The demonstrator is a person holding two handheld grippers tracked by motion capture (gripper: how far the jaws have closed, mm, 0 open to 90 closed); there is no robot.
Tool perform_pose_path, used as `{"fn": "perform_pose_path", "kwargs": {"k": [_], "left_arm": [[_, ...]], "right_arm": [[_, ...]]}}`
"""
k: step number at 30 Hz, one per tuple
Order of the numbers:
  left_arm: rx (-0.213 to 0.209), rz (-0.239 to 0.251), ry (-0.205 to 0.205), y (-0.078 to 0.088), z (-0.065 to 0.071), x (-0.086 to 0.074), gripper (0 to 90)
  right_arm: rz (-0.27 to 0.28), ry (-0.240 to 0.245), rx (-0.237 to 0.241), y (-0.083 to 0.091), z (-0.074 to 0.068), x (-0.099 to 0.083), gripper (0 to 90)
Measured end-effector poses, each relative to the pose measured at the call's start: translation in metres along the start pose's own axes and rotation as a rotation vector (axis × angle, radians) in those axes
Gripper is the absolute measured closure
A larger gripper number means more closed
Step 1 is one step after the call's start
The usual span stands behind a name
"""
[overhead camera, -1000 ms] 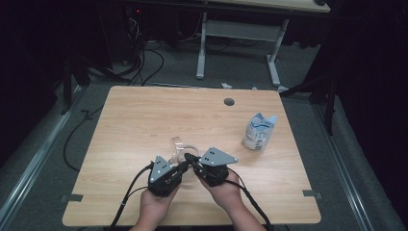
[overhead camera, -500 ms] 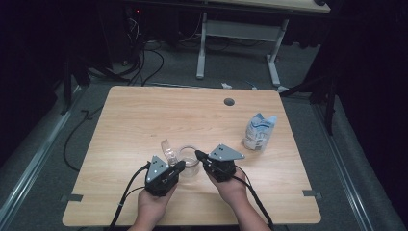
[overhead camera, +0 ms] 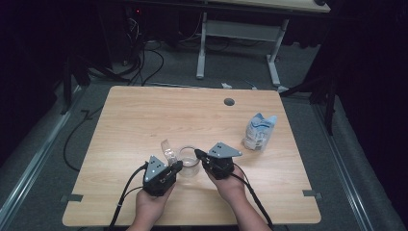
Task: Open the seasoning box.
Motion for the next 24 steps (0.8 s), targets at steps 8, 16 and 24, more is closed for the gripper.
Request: {"fn": "perform_pose_path", "kwargs": {"k": [8,16,24], "left_arm": [[0.005,-0.018,-0.018,0.004,0.000,-0.008,87.6],[0.025,-0.052,0.003,0.013,-0.009,-0.037,87.6],[0.048,-0.083,0.041,0.010,-0.024,-0.054,87.3]], "right_arm": [[0.030,0.011,-0.014,0.021,0.003,-0.001,89.0],[0.019,-0.030,-0.047,0.042,0.023,-0.031,89.0],[-0.011,-0.056,-0.060,0.040,0.034,-0.046,89.0]]}}
Point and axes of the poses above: each handheld gripper's, and its own axes: y roughly backward along the jaws, x roughly out of its top, z roughly to its right, the point moved 10 cm from there along -y, roughly forward along the jaws, and after that the axes turned 8 degrees about -y, right-handed, at the moved point
